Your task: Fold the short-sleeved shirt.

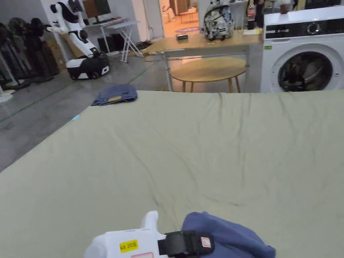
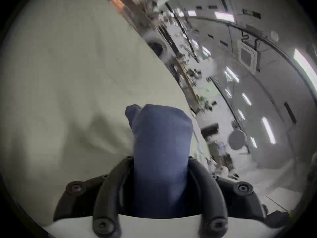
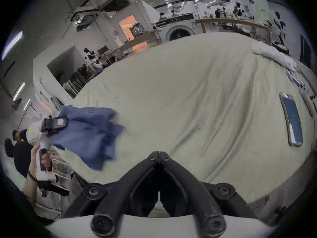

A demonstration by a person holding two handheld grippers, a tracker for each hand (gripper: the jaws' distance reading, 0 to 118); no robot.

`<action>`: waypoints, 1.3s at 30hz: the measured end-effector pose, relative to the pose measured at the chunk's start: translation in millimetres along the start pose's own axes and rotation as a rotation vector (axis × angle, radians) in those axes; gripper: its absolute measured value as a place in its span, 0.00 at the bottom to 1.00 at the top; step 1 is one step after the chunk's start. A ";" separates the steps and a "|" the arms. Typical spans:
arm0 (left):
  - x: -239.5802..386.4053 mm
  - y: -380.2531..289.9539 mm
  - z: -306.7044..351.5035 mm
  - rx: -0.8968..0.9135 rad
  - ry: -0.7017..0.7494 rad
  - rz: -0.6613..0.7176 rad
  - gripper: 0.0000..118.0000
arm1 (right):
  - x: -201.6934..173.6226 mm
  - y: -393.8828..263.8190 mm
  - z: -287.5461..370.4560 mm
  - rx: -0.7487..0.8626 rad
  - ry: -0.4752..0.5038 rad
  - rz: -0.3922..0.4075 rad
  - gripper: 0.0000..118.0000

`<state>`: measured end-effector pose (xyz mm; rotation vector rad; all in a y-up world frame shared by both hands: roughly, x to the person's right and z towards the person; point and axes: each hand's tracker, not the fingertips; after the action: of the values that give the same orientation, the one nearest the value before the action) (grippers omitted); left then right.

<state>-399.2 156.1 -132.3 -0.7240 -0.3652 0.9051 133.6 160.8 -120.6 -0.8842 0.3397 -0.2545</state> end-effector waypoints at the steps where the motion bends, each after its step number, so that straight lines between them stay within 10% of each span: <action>1: -6.7 13.6 27.5 0.000 0.005 0.004 0.27 | -1.9 0.4 -1.6 -0.002 0.014 0.005 0.00; 3: -35.1 51.4 84.5 0.149 0.279 0.041 0.27 | -5.6 -1.5 -5.9 0.010 0.025 0.009 0.00; 9: -95.5 120.0 145.9 0.160 0.422 0.112 0.27 | -9.7 2.1 -13.3 -0.005 0.018 0.011 0.00; 16: -86.0 132.3 171.7 0.328 0.640 0.081 0.68 | -6.2 13.7 -10.1 0.012 0.020 0.037 0.00; 27: 95.8 103.2 212.5 0.591 0.543 -0.560 0.68 | -20.1 90.2 26.3 0.309 -0.014 0.155 0.00; 33: 181.2 29.9 144.7 0.702 0.467 -0.698 0.56 | -40.7 118.4 60.2 0.498 -0.029 0.222 0.00; 39: 205.4 -31.1 89.4 0.849 0.487 -0.883 0.04 | -53.6 109.6 75.9 0.641 -0.054 0.278 0.00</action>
<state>-313.2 347.8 -48.5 0.0581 0.1571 -0.0201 122.6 300.4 -152.7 -0.2068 0.3002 -0.0691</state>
